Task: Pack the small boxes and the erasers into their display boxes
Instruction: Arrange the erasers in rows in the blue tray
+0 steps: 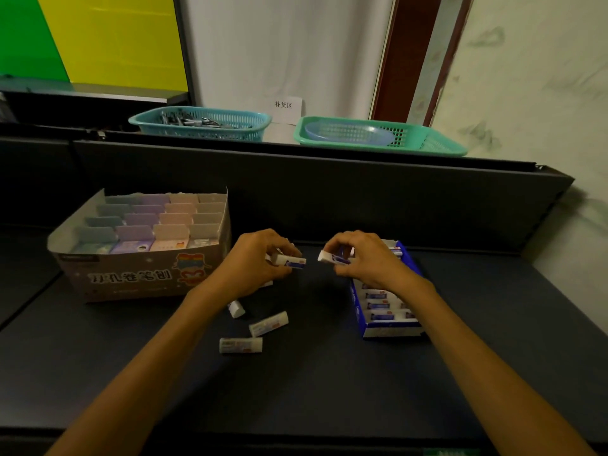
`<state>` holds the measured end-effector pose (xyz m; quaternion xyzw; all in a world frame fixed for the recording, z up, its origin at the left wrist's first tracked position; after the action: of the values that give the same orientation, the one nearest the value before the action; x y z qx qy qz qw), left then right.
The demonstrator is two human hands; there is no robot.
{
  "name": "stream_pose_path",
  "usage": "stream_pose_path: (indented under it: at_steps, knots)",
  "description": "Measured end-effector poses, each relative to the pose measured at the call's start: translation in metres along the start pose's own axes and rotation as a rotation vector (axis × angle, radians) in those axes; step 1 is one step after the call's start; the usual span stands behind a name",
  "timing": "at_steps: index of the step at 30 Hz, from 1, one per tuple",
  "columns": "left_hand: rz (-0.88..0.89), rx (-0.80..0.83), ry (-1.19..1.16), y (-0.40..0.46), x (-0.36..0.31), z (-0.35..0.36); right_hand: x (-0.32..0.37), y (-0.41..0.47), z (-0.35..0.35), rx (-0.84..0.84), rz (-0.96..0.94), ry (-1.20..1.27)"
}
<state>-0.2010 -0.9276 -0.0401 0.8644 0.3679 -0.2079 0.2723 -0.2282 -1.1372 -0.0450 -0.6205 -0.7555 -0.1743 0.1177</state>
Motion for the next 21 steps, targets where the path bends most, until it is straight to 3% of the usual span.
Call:
stream_pose_path:
  at_steps: [9, 16, 21]
  knots:
    - [0.104, -0.07, -0.017, 0.012, -0.015, 0.007, -0.005, -0.005, -0.016, -0.084, -0.073, 0.088]
    - [0.131, -0.101, 0.013, 0.022, -0.024, 0.014, -0.019, -0.01, -0.025, -0.151, -0.061, 0.294]
    - [0.12, -0.104, 0.043, 0.029, -0.026, 0.021, -0.029, -0.011, -0.027, -0.171, -0.071, 0.265]
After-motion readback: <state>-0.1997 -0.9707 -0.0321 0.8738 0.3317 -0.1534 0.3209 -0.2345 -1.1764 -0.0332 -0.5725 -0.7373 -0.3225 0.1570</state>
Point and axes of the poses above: each hand's wrist, its own y-axis towards the middle knuckle, its own z-axis out of the palm, x = y × z, the point moved 3 cm from there along y, towards the middle knuckle, and after that the axes turned 3 degrees about -y, right-handed, at the moved point
